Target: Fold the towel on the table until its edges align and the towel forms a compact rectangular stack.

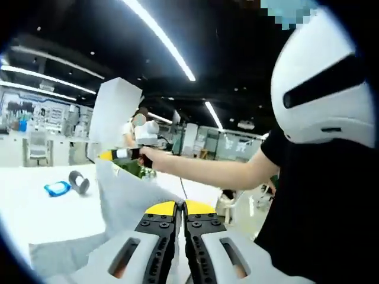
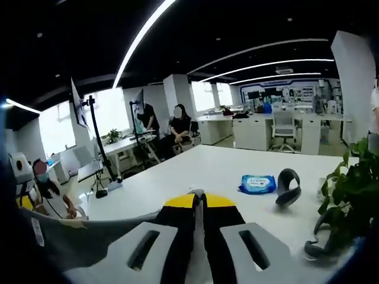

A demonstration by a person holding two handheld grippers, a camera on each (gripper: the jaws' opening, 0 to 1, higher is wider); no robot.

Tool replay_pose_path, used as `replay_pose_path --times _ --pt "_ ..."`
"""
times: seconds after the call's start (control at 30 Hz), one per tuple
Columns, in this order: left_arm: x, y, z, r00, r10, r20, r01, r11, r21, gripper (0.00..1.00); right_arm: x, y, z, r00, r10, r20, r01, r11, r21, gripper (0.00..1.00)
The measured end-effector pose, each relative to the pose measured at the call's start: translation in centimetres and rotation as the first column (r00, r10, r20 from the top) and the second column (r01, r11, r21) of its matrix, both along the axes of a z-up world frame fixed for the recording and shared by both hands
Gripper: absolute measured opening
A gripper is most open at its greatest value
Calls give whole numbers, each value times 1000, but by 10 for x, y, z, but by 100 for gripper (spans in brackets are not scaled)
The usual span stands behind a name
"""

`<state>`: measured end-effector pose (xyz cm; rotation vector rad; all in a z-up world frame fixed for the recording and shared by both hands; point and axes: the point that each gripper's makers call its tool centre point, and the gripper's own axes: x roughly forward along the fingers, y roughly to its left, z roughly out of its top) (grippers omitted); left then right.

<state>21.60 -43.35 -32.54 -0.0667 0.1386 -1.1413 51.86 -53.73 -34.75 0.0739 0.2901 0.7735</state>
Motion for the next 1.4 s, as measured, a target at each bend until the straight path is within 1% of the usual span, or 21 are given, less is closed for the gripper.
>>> replay_pose_path --times 0.03,0.07,0.1,0.17,0.23,0.37,0.53,0.7,0.77,0.83,0.9,0.93,0.97,1.0,1.1,1.27,1.4 --pt "0 6 -1 1000 15 -5 -15 1000 -4 3 -1 7 0 1000 12 -3 -12 1000 3 1" --pt "1 12 -2 999 33 -30 -34 999 -18 3 -1 16 -1 1000 28 -4 -28 1000 0 1" --pt "3 21 0 997 66 -50 -69 996 -58 3 -2 21 -1 999 37 -2 -37 999 -3 1" --pt "4 34 0 990 108 -91 -118 988 -102 3 -3 34 -2 998 62 -6 -62 998 1 1" --pt "8 48 -1 981 160 -108 -172 978 -118 3 -2 43 -3 997 77 -10 -77 997 14 1" --pt "9 64 -6 971 202 -125 -217 969 -120 3 -3 60 -7 993 115 -37 -113 993 44 1" --pt "9 79 -12 960 247 -129 -259 961 -91 3 -2 73 -12 989 137 -62 -134 989 56 1" --pt "6 89 -18 956 261 -131 -271 960 -70 3 -4 90 -17 985 158 -72 -155 987 50 1" --pt "4 94 -24 956 262 -133 -272 960 -63 3 -3 98 -21 983 166 -79 -164 986 37 1" --pt "4 100 -35 953 270 -139 -279 959 -49 3 -3 104 -26 983 164 -82 -164 986 17 1" --pt "6 108 -50 943 292 -158 -298 954 -18 3 -2 109 -32 982 168 -86 -169 986 -3 1" --pt "6 112 -56 940 299 -162 -304 953 -8 3 -1 111 -35 981 171 -96 -173 985 -6 1" --pt "7 118 -66 930 317 -188 -321 947 8 3 0 113 -39 979 171 -113 -172 985 -4 1" --pt "8 121 -70 925 325 -198 -330 944 12 3 1 118 -46 976 172 -132 -174 985 -1 1" --pt "7 130 -77 922 329 -203 -332 943 20 3 0 127 -53 973 184 -138 -189 982 -25 1" --pt "9 141 -89 915 352 -198 -346 936 65 3 2 139 -67 970 186 -155 -196 979 -50 1" --pt "9 147 -98 909 374 -183 -361 927 102 3 4 146 -75 966 190 -173 -201 979 -46 1"
